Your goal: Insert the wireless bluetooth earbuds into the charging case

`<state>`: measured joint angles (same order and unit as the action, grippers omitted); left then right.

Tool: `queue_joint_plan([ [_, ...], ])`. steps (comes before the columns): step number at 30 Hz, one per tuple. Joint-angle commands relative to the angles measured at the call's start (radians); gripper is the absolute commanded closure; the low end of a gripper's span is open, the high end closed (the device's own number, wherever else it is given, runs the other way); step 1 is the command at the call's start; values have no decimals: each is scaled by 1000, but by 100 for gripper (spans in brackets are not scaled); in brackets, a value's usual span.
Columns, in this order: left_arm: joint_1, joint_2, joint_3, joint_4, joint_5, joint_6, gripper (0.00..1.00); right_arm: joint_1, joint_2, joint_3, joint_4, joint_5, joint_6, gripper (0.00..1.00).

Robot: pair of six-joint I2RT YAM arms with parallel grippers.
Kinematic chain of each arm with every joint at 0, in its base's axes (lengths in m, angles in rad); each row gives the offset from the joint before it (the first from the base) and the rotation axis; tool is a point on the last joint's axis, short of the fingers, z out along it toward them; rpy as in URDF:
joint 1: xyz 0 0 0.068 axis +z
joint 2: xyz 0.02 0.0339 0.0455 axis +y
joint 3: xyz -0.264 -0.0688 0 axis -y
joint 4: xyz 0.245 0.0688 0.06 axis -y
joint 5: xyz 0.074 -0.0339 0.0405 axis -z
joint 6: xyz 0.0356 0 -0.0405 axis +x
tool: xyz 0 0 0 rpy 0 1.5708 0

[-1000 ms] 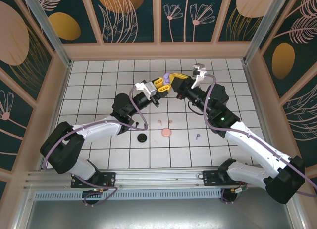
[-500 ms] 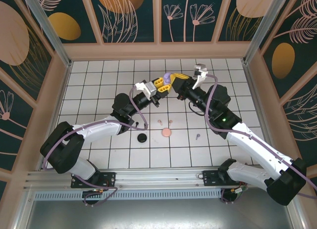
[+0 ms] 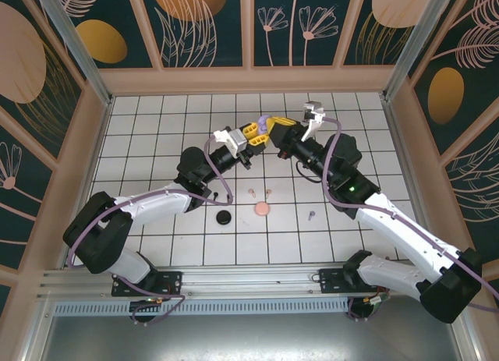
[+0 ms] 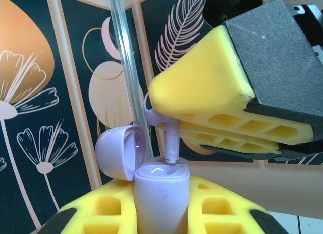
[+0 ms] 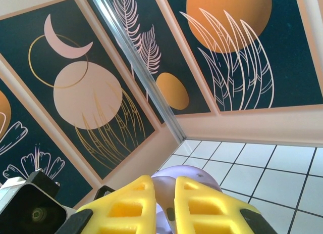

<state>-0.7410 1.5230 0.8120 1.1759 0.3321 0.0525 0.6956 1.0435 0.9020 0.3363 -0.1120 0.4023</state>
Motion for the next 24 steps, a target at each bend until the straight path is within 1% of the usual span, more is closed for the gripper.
queue_joint_plan([
  [1, -8, -6, 28, 15, 13, 6, 100, 8, 12, 9, 7, -25, 16, 88],
  [16, -7, -18, 38, 3, 13, 11, 100, 14, -13, -33, -74, -15, 0, 89],
  [21, -6, -18, 44, -18, 23, 17, 100, 21, 36, 41, -196, -63, -85, 89],
  [24, -8, -15, 44, -18, 27, 9, 100, 39, 82, 98, -266, -61, -137, 89],
])
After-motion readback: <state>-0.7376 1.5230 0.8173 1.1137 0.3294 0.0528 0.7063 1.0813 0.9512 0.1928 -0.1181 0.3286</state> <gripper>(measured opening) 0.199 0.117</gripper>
